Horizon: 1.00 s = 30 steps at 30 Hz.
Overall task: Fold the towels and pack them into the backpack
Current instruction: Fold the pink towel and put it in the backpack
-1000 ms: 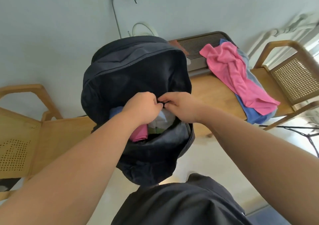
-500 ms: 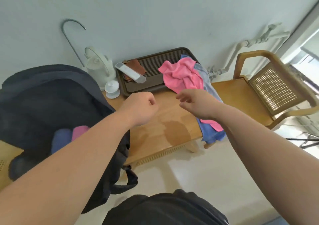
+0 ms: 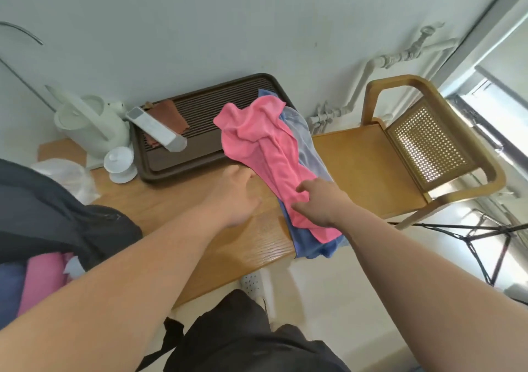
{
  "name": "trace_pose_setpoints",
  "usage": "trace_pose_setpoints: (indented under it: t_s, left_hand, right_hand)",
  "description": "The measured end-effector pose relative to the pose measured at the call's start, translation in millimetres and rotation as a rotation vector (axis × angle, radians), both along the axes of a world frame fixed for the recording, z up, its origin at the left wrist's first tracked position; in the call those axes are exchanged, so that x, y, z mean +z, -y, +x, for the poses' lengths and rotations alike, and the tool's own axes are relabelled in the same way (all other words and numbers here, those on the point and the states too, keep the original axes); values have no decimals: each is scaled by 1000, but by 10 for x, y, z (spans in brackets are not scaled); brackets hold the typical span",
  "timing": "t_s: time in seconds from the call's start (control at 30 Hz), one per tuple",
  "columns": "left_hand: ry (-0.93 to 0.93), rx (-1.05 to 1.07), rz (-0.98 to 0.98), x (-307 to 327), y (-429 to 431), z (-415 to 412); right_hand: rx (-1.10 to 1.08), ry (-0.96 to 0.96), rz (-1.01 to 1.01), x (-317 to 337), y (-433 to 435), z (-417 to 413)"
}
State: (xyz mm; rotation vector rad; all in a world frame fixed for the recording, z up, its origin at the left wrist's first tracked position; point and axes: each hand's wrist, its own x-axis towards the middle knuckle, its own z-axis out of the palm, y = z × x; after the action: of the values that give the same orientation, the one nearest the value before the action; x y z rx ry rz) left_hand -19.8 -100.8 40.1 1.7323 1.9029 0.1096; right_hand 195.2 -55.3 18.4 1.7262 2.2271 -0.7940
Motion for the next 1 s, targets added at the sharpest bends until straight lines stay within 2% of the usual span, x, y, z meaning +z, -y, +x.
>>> trace_pose_setpoints:
  t_s: [0.07,0.2,0.4,0.47,0.57,0.63,0.73,0.87,0.93,1.0]
  left_hand:
    - [-69,-35,25,-138,-262,26]
    - [-285,-122,88,-331,-824,42]
    - [-153,-432,182,-458,-1714,255]
    - [-205,-498,162,-487,-1896,368]
    - [-365,-561,100,-563,-2110,445]
    - [-452,-592,104,-591,-2236,468]
    - [-527,-565,106,-568,-2321,514]
    - [-624,-462,97,-451,-2334,541]
    - [-585,-376,124,-395,-2305,517]
    - [-463,-261,199,-315,-2270,484]
  right_hand:
    - [-3,63,-37,-118,-91,5]
    - [-63,67,-103,-320,-258,-17]
    - [-136,-7,-123,-521,-578,-108]
    - [-132,-40,-111,-628,-678,-140]
    - [-242,-156,-80,-748,-825,-209]
    - [-280,-165,-97,-807,-933,-238]
    - [-187,-146,-99,-841,-1052,-251]
    - [-191,-355,57,-779,-1167,-171]
    - [-232,-458,80,-684,-1227,-90]
    - [-231,-508,106,-574,-1298,15]
